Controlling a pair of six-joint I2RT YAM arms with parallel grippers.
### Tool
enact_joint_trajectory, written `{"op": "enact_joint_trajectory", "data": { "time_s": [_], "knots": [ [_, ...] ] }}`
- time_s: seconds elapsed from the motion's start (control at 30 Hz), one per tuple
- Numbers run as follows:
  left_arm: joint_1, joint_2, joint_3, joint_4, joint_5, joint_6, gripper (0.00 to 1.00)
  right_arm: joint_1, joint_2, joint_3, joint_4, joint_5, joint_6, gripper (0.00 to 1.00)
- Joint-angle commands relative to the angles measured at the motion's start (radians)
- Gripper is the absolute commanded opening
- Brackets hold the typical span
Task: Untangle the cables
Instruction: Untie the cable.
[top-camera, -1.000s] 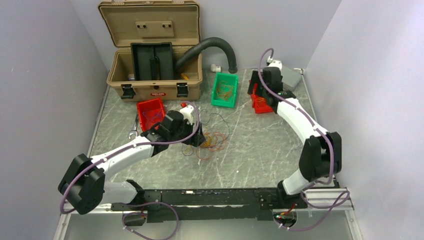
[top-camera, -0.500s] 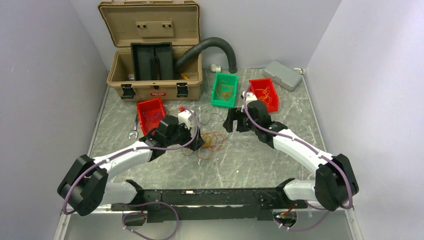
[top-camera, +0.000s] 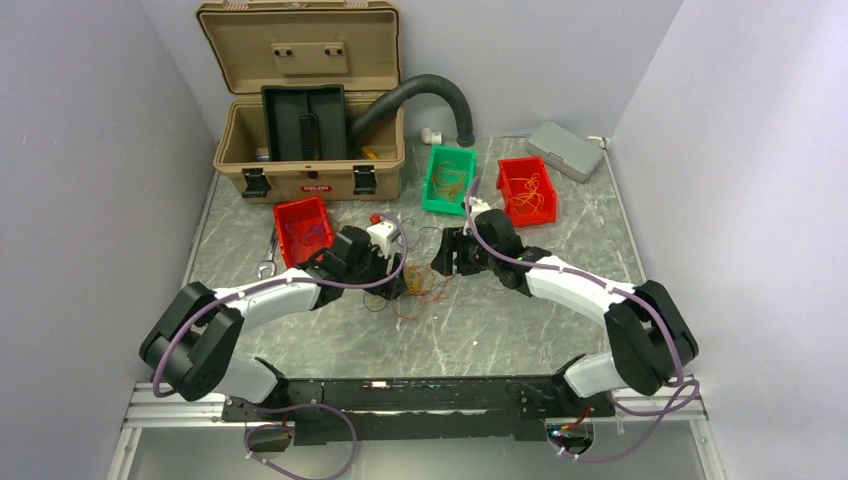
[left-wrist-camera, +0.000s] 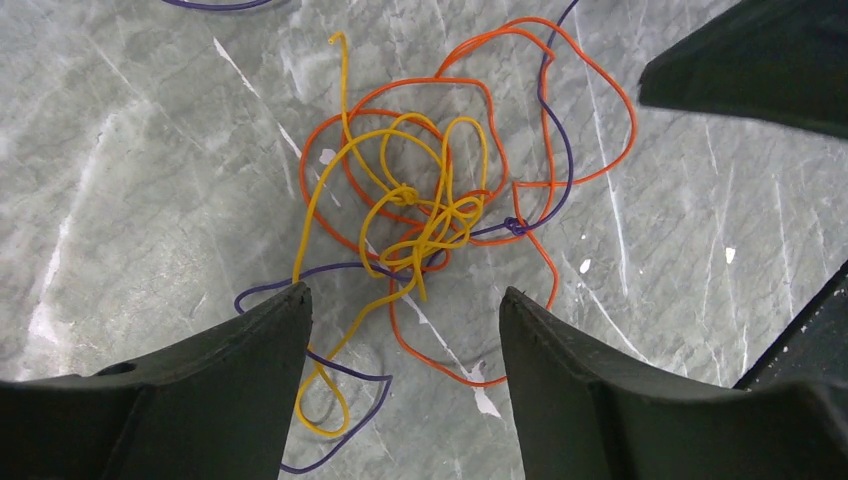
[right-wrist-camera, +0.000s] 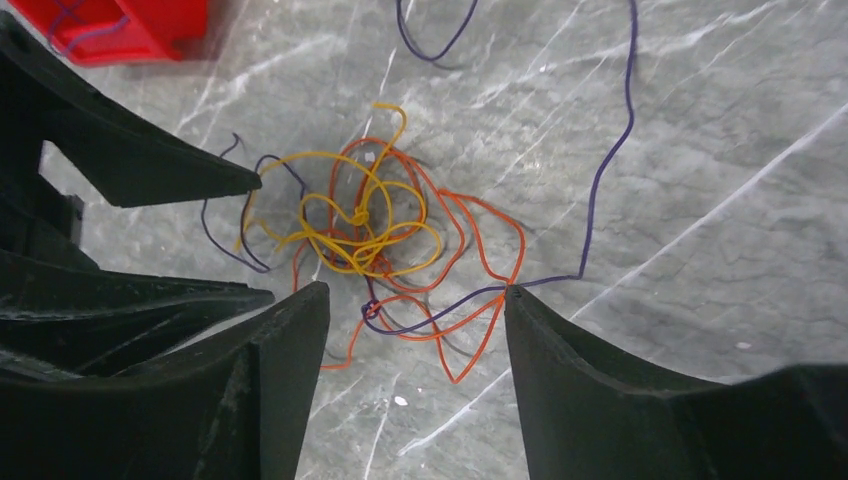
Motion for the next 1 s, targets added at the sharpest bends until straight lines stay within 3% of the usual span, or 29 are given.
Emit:
{"op": "enact_joint_trajectory", "data": {
  "time_s": [0.0, 0.3, 0.47, 0.57, 0.77, 0.97],
  "knots": [
    [0.006, -0.004, 0.036, -0.004, -0.019, 0.012, 0.71, 0.023, 0.057, 0.018, 0.01, 0.044, 0.02, 0.65],
    [0.022, 0.013, 0.045, -0.016, -0.036, 0.009, 0.7, 0.06, 0.179, 0.027, -0.023, 0.109, 0.06, 0.55],
    [0.038, -0.034, 0.021, 0.018, -0.019, 0.019, 0.71, 0.065, 0.137, 0.005, 0.008, 0.127, 0.064, 0.17],
    [0.042, -0.072, -0.013, 0.058, -0.01, 0.019, 0.72, 0.065, 0.078, 0.013, -0.004, 0.151, 0.049, 0.02],
    [0.042, -0.173, -0.074, 0.11, -0.043, 0.021, 0.74, 0.067, -0.027, 0.086, -0.171, 0.188, -0.014, 0.0],
    [0.042, -0.251, -0.123, 0.168, -0.035, 0.029, 0.75, 0.067, -0.173, 0.123, -0.223, 0.152, -0.079, 0.0]
  ]
}}
